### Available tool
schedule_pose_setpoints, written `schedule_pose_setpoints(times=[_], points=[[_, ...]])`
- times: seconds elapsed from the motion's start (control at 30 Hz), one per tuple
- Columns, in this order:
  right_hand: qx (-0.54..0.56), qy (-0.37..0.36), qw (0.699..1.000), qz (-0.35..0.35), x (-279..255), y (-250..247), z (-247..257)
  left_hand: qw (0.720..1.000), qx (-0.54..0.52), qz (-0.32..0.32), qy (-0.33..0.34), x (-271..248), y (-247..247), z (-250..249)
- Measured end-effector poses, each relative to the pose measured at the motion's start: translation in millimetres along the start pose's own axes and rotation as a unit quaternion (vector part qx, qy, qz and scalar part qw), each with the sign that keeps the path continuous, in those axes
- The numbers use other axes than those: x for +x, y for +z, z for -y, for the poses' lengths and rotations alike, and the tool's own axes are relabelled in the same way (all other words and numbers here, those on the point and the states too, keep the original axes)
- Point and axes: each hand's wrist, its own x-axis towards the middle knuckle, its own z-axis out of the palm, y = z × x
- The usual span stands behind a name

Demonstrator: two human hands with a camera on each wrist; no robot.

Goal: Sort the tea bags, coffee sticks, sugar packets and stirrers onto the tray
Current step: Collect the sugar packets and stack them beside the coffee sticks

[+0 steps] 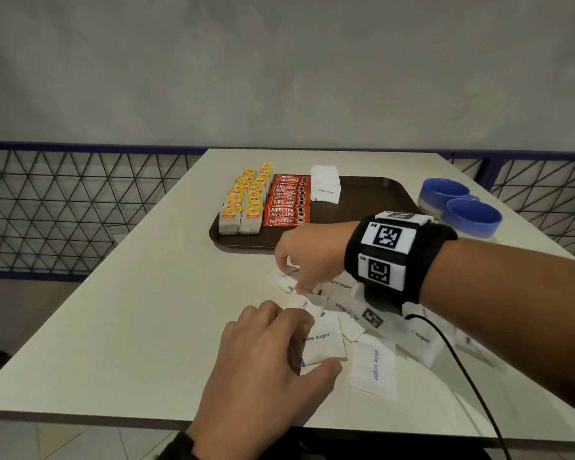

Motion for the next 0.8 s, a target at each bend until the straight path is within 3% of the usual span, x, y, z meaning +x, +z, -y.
schedule_pose_setpoints(times=[0.17,0.4,0.47,0.57,0.67,0.8], points=[[-0.003,-0.002,1.0,-0.021,1,4,3,1.0,-0.009,0.0,0.012,1,0,1],[0.05,-0.029,0.995,-0.084,-11,7,0,0.996,-0.039,-0.061,0.058,-3,0,9],[0.069,-0.024,0.993,-0.095,-19,4,-1,0.992,-0.086,-0.079,0.047,-3,0,11],[0.129,0.005,0.976,-0.178,-41,-2,-4,0.964,-0.228,-0.14,-0.005,-2,-4,17],[0.313,0.038,0.914,-0.255,-77,-1,-2,0.91,-0.372,-0.162,-0.084,1,-12,21],[0.645,0.052,0.734,-0.205,-114,37,25,0.857,-0.485,-0.135,-0.107,1,-21,16]])
